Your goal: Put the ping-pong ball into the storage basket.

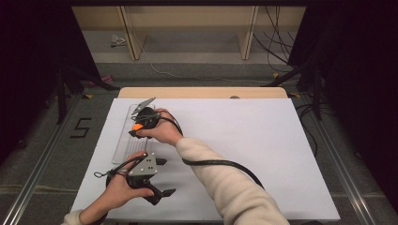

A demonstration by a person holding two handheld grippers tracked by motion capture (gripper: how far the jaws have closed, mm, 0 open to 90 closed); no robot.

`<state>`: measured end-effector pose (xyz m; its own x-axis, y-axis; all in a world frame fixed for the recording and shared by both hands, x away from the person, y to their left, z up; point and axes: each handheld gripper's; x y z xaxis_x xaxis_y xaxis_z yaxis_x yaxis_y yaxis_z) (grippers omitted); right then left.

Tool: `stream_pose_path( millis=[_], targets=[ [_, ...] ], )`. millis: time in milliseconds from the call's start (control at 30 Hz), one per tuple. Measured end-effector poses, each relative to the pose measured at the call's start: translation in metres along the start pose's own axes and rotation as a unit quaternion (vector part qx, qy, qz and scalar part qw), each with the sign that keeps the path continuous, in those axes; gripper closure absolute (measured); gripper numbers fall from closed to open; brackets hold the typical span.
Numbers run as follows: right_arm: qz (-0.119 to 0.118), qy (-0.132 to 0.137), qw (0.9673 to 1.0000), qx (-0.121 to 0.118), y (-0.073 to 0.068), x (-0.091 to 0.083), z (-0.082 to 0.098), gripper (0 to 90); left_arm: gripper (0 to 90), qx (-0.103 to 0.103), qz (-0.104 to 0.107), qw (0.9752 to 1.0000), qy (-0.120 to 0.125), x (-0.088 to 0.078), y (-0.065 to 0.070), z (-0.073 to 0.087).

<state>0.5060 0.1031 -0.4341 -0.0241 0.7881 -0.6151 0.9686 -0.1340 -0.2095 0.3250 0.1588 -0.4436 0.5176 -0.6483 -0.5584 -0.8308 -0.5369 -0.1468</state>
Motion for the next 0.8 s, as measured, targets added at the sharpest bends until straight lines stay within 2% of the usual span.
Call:
stream_pose_path(
  millis=[567,800],
  targets=[
    [0.003,-0.004,1.0,0.003,0.0008,0.0024,0.0006,50.9,0.6,0.0,0.001,1.0,-0.001,0.0002,0.0001,0.0],
    [0.0,0.006,1.0,0.002,0.0018,0.0002,-0.0005,47.4,0.6,-0.001,0.001,1.0,0.0,0.0001,-0.0002,0.0001]
  ],
)
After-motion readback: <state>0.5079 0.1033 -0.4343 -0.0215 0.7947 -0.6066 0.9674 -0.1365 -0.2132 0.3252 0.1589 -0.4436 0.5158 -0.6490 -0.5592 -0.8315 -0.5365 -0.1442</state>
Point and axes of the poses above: each handheld gripper's, and its own axes: x roughly forward along the jaws, z roughly out of its underside, y roughly to its right, and after that the axes turned 14 degrees about -z, right-handed
